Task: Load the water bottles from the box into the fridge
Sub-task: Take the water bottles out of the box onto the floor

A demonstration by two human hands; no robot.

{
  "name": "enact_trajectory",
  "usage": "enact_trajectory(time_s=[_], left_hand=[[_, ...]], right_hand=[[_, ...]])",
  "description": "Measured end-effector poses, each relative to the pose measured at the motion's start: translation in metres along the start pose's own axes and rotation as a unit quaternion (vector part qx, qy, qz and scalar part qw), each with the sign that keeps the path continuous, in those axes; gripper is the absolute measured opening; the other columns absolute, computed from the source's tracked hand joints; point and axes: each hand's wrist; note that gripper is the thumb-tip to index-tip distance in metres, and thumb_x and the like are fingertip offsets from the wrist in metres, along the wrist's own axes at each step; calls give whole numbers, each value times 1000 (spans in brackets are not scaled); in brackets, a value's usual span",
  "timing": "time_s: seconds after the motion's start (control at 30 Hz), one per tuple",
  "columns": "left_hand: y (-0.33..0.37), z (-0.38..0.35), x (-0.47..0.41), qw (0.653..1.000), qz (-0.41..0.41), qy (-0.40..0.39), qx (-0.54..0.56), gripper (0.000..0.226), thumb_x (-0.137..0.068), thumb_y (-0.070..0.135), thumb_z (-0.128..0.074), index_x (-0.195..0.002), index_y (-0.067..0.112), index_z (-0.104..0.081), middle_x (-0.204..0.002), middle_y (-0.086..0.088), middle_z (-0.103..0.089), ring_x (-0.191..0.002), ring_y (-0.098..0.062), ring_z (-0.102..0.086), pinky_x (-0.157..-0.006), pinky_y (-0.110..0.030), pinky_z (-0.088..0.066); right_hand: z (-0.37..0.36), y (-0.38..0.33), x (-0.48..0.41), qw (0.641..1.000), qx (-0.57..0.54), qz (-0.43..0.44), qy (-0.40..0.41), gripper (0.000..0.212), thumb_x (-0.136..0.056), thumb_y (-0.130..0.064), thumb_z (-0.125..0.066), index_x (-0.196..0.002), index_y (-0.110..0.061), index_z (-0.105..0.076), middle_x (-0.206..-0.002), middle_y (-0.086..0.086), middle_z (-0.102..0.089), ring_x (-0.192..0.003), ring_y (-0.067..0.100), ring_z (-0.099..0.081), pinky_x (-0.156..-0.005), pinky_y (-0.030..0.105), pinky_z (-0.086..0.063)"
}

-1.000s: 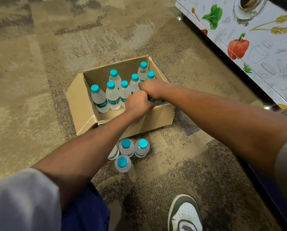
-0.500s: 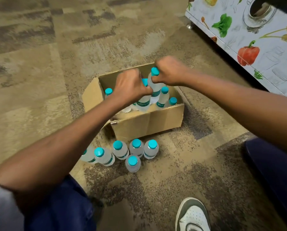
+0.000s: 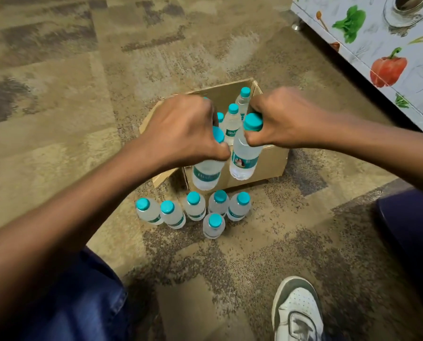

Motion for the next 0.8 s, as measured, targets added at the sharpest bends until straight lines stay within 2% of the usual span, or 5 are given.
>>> enact_trajectory(time_s=[0.23,0.4,0.57,0.7,0.8], left_hand=[[9,-12,36,993,-70,-98,-15,36,-61,48,-66,-77,16,-62,-63,-3,-60,-59,-20,-54,-49,-27,-35],[4,-36,57,979,-83,-182,-34,37,-61,52,-68,-78,22,-56,-67,2,-59,-64,-20,-53,-52,-28,-40],[1,-68,72,965,-74,-240,-69,39,-62,51,-70,-79,18,-58,-67,2,-57,-63,-18,-54,-53,-30,-45],[-4,-83,82,957,-65,-262,-106,40,-65,49,-71,-84,19,-55,-65,5,-47,-56,-13,-41,-45,-26,-29],[-10,-91,86,952,-67,-279,-108,40,-69,46,-73,-78,18,-47,-63,5,-41,-58,-14,-41,-47,-26,-30]], right_hand=[[-4,-33,35,998,-19,22,-54,29,-75,-42,-60,-79,-14,-53,-61,-3,-49,-51,10,-41,-46,27,-33],[-22,-52,57,995,-34,35,-86,34,-77,-41,-61,-90,-10,-60,-72,2,-60,-61,19,-53,-50,29,-39],[-45,-71,73,987,-24,45,-152,32,-79,-36,-62,-93,-8,-56,-68,2,-53,-53,16,-42,-41,24,-24],[-73,-78,75,981,-15,41,-191,34,-75,-38,-66,-87,-7,-55,-70,5,-57,-53,20,-47,-43,29,-38],[-94,-82,75,975,-5,49,-218,34,-75,-37,-67,-87,-8,-55,-65,2,-49,-51,18,-45,-45,31,-43]])
Point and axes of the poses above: each hand's wrist, its own x-axis away from the middle knuckle, its own z-axis out of the back of the hand, y = z × x
